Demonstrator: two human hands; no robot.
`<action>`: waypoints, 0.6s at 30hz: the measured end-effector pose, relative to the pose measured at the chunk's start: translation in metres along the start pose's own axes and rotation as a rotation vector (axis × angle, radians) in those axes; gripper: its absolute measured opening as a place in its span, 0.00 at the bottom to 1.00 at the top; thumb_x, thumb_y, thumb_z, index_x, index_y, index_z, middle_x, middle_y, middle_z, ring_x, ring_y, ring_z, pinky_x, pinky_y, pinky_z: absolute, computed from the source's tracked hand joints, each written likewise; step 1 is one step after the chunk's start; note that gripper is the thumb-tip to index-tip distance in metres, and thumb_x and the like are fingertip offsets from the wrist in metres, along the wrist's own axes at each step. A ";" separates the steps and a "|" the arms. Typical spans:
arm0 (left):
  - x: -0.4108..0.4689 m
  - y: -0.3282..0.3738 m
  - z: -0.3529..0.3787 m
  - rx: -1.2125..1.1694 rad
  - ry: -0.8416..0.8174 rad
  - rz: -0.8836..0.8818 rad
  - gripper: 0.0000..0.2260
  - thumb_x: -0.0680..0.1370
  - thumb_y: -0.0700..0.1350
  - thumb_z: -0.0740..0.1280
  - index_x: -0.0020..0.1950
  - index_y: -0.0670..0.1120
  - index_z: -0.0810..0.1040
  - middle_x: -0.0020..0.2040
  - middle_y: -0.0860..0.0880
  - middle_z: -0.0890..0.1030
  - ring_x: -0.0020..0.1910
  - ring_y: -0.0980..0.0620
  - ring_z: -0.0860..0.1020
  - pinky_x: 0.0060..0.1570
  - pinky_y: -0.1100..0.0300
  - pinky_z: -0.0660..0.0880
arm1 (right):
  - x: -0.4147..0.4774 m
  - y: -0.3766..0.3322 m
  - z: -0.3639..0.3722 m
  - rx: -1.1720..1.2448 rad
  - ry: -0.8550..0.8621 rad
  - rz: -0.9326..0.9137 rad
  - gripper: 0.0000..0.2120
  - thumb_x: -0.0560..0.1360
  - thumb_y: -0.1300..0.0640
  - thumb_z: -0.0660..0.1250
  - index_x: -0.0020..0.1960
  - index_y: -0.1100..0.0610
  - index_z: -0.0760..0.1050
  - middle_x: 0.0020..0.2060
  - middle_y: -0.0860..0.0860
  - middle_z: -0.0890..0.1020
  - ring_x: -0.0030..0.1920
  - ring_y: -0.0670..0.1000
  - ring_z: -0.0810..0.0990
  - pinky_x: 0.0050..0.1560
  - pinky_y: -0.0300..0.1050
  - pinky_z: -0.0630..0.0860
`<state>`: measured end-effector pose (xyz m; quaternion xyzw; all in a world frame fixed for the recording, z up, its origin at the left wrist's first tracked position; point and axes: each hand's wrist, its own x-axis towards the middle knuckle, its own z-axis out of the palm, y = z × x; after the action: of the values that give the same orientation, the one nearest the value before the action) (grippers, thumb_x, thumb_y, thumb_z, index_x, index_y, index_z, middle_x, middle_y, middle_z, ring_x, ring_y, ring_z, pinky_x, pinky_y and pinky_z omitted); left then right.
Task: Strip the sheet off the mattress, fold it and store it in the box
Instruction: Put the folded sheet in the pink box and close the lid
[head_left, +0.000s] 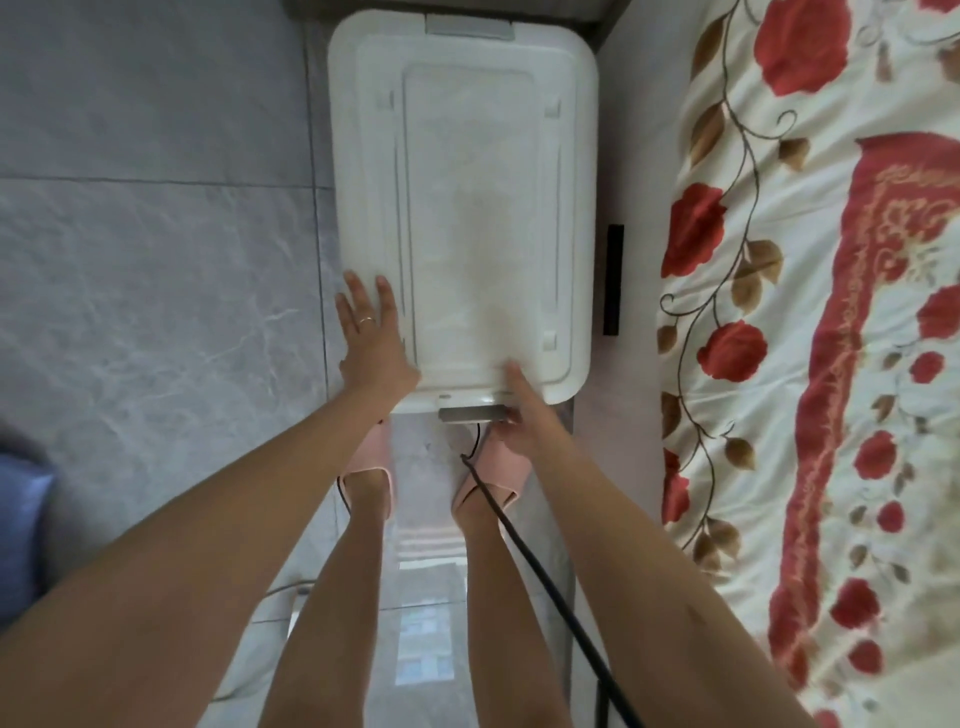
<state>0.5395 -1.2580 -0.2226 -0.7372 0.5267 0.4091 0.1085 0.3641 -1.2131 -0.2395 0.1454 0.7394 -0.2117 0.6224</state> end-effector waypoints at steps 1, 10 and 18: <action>0.001 -0.003 -0.001 0.015 0.010 0.017 0.50 0.73 0.38 0.71 0.75 0.50 0.31 0.73 0.44 0.27 0.74 0.42 0.32 0.64 0.48 0.68 | 0.010 0.007 0.001 0.043 -0.027 0.019 0.38 0.57 0.46 0.82 0.62 0.56 0.73 0.58 0.53 0.80 0.54 0.53 0.79 0.57 0.51 0.77; -0.004 -0.001 -0.006 0.114 -0.002 0.007 0.57 0.68 0.47 0.77 0.75 0.49 0.31 0.74 0.44 0.28 0.74 0.41 0.33 0.60 0.52 0.72 | -0.035 -0.011 0.017 0.286 -0.016 0.174 0.17 0.74 0.57 0.71 0.60 0.61 0.71 0.62 0.56 0.75 0.64 0.58 0.73 0.66 0.56 0.70; -0.009 0.001 -0.008 0.148 -0.016 -0.001 0.61 0.64 0.54 0.78 0.75 0.49 0.31 0.74 0.44 0.27 0.75 0.42 0.34 0.62 0.41 0.70 | -0.036 -0.010 0.032 0.293 0.068 0.180 0.20 0.76 0.64 0.66 0.67 0.64 0.69 0.65 0.58 0.75 0.67 0.59 0.72 0.64 0.57 0.70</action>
<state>0.5419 -1.2565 -0.2105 -0.7243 0.5542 0.3748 0.1668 0.3933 -1.2356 -0.2075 0.3070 0.7052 -0.2556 0.5858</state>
